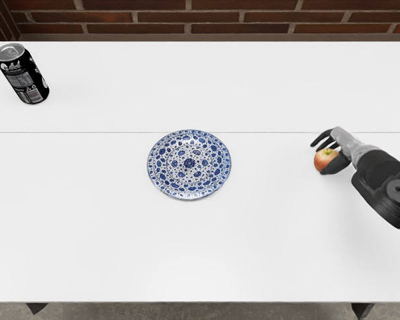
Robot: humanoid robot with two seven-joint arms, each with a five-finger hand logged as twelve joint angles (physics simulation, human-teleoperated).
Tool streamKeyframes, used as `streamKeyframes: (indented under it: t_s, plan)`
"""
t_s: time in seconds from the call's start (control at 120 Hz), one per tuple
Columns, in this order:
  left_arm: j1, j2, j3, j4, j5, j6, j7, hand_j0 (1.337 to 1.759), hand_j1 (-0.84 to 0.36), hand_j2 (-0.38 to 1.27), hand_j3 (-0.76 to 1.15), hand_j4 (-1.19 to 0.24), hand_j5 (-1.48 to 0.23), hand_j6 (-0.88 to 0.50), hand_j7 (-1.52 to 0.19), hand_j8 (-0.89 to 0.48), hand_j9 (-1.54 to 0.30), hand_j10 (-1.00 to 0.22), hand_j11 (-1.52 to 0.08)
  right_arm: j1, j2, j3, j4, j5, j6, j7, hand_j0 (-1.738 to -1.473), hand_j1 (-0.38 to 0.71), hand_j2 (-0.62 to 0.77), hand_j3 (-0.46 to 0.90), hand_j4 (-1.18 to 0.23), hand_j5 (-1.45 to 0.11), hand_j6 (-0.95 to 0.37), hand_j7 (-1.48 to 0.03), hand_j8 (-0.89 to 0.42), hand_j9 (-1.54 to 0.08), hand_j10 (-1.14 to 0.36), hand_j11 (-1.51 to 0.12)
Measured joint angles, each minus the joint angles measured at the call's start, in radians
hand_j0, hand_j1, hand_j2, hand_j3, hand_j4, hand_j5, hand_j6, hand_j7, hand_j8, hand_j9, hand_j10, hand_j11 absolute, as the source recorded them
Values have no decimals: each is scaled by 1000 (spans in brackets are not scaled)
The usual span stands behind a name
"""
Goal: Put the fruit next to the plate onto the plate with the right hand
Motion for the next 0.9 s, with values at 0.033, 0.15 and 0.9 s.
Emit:
streamKeyframes:
  t_s: [0.033, 0.15, 0.9]
  plan:
    - [0, 0, 0, 0, 0, 0, 0, 1658, 69, 47, 0, -234, -304, -234, -304, -234, -304, -233, -304, 0, 0, 0, 2, 0, 1, 0, -1656, 222, 13, -1, -539, -675, -510, -685, -390, -688, -480, -689]
    - [0, 0, 0, 0, 0, 0, 0, 1658, 69, 47, 0, -234, -304, -234, -304, -234, -304, -233, -304, 0, -5, 2, 6, 5, 2, 0, -1656, 225, 75, 0, -554, -707, -521, -712, -398, -717, -491, -718]
    - [0, 0, 0, 0, 0, 0, 0, 1658, 69, 47, 0, -234, -304, -233, -304, -233, -304, -233, -304, 68, 21, 35, 101, 9, 11, 0, -1657, 226, 212, 1, -580, -784, -565, -768, -438, -787, -536, -789]
